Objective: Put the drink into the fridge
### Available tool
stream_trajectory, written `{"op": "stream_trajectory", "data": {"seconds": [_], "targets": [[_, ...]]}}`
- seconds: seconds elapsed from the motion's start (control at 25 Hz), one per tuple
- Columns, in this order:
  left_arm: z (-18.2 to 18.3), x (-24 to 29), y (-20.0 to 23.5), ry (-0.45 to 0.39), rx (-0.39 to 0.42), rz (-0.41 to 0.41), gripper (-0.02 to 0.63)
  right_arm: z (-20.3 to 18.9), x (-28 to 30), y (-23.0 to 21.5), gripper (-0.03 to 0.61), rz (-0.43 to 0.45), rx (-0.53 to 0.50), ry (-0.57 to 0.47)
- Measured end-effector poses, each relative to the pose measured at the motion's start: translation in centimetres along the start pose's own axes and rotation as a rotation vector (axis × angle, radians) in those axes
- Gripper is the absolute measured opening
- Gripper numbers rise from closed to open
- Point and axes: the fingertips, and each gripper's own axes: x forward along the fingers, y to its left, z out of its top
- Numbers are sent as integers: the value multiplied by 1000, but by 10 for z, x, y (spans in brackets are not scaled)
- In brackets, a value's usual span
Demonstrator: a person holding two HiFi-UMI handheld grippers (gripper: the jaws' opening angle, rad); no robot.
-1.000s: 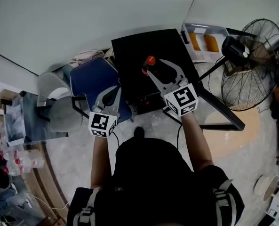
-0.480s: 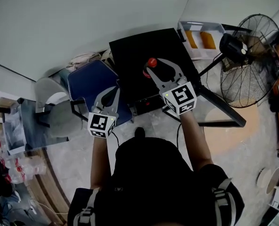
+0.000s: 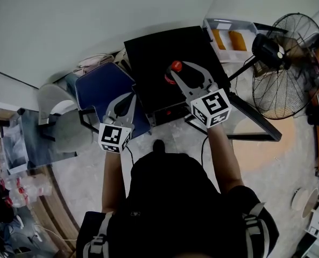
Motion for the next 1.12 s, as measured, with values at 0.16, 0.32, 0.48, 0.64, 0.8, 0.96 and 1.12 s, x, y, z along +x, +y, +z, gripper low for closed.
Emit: {"op": "stream_trajectory", "data": {"seconds": [0.16,0.32,0.48,0.64,0.8,0.96,1.12], "targets": [[1,-3,-1,-1,0,5,2,0,-2,2,135,-1,-2,1],[1,-5,-4,1,-5,11,2,1,-7,1,135,6,9,-2],[-3,-7,-10,8,-12,13,1,4,-14,0,135,2,16,-17],[-1,-8,-16,2,-15,19,2,11,-22,-2,135,0,14,-34],[2,-8,-27,-1,-11,25,2,15,-35,-3,135,3,3,-45],[5,-12,-37,-6,-9,34,2,16,-54,-3,135,-17,-39,-53],[8,-16,-45,-4,-7,50,2,17,-72,-6,135,-15,-35,-61]]}}
